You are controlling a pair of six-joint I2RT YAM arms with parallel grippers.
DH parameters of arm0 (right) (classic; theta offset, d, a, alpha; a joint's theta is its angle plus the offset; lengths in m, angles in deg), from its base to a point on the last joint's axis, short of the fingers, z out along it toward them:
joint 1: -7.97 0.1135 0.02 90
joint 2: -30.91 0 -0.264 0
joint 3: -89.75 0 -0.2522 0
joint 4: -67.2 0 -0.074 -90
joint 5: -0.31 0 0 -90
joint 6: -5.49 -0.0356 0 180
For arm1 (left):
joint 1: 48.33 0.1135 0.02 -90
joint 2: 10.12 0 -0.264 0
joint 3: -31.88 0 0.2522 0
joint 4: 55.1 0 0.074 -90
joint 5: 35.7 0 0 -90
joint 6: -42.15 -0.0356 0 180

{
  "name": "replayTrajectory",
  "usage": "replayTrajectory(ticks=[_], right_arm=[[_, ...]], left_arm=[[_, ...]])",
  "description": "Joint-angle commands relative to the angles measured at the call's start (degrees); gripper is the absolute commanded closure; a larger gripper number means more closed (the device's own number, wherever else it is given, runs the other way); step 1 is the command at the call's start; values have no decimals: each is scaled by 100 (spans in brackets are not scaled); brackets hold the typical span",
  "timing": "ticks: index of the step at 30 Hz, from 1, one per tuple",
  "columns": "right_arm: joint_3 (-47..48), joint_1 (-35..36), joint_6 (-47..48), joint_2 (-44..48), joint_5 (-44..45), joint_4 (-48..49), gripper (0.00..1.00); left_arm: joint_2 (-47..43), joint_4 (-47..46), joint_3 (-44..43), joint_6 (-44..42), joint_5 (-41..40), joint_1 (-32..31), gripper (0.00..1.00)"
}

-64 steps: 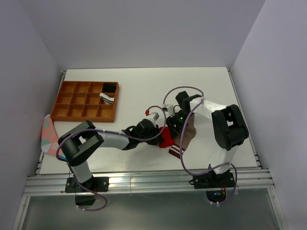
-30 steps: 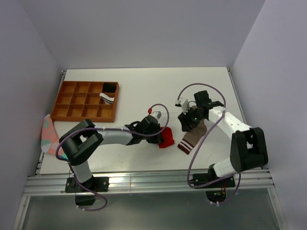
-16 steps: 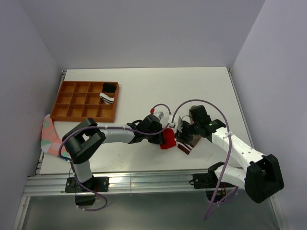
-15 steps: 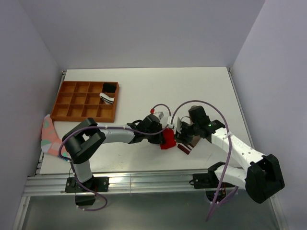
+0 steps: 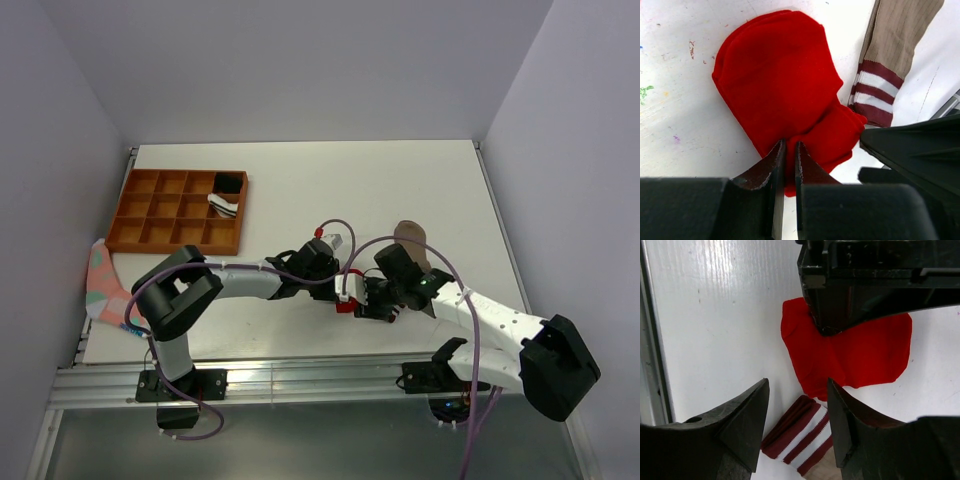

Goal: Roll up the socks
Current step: Roll the sock at the center of the board.

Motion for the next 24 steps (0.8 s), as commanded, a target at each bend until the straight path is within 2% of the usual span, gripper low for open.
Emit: replayTrajectory(ticks=[1,14,23,24], right_arm=[[-138,141,127,82,336,478,43],[-411,431,153,-190,758,1304,44],[-499,660,153,-445,1021,1418,46],[-525,677,127,-480,1057,1445,54]], left_arm=[[324,654,136,-44,-45,-34,100],[298,592,197,-18,26,-34,100],[271,592,179,-18,70,-34,100],[263,583,188,-9,78,-34,100]])
